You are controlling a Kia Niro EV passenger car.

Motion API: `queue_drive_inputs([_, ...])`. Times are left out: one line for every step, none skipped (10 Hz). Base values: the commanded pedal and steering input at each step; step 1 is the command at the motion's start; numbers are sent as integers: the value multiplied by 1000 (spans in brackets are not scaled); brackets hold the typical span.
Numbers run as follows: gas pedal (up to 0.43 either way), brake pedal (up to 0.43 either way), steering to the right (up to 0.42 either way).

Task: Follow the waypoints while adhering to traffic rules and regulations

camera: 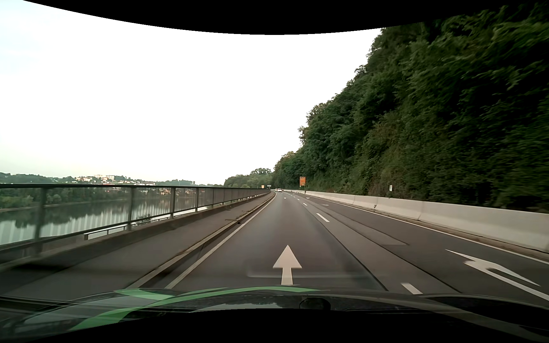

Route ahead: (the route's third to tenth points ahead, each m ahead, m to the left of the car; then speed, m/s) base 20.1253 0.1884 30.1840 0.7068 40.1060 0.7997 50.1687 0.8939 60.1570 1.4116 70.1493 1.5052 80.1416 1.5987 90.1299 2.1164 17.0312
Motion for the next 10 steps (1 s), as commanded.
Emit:
queue_drive_inputs([177,0,-4])
queue_drive_inputs([177,0,-5])
queue_drive_inputs([177,0,-5])
queue_drive_inputs([177,0,-5])
queue_drive_inputs([177,0,-5])
queue_drive_inputs([177,0,-5])
queue_drive_inputs([177,0,-5])
queue_drive_inputs([177,0,-5])
queue_drive_inputs([177,0,-5])
queue_drive_inputs([177,0,-5])
